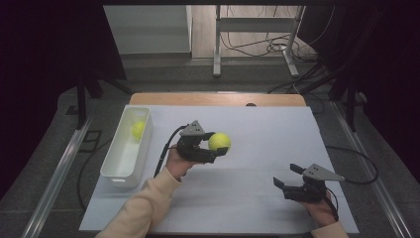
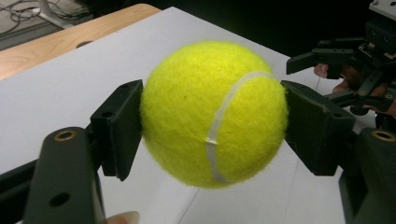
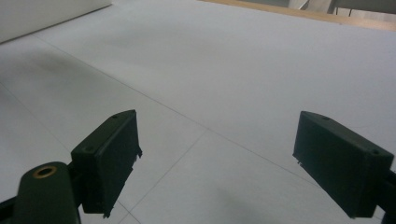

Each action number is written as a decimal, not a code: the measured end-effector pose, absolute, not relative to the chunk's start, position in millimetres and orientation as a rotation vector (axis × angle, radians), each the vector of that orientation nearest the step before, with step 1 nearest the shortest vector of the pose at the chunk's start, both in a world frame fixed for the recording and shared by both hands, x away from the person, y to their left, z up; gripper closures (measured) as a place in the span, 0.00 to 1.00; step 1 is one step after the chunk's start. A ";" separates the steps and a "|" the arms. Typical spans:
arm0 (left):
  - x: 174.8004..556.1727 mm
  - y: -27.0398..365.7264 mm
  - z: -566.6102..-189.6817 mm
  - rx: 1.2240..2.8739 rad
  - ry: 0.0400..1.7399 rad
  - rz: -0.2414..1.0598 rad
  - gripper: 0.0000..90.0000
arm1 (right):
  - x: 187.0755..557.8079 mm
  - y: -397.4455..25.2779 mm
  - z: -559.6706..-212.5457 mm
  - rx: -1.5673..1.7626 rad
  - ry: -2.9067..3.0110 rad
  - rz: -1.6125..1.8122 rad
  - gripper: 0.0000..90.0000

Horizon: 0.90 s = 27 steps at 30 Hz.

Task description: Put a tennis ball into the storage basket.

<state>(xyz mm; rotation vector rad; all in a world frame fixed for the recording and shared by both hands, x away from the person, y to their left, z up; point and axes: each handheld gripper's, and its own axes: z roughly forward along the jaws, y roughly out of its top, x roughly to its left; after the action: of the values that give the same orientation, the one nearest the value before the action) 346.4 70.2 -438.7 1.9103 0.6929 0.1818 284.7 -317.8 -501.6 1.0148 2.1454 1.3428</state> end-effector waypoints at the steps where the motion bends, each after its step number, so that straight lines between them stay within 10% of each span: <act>1: 346.3 71.7 -438.2 1.909 0.695 0.184 0.29 | 284.7 -317.8 -501.6 1.015 2.145 1.342 0.16; 27: 342.3 97.6 -425.6 1.858 0.732 0.237 0.29 | 285.0 -317.7 -501.9 1.020 2.147 1.336 0.16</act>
<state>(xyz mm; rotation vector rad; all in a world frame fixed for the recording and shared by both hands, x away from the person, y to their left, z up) 342.3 97.6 -425.6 1.8578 0.7325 0.2374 285.0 -317.7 -501.9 1.0197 2.1469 1.3356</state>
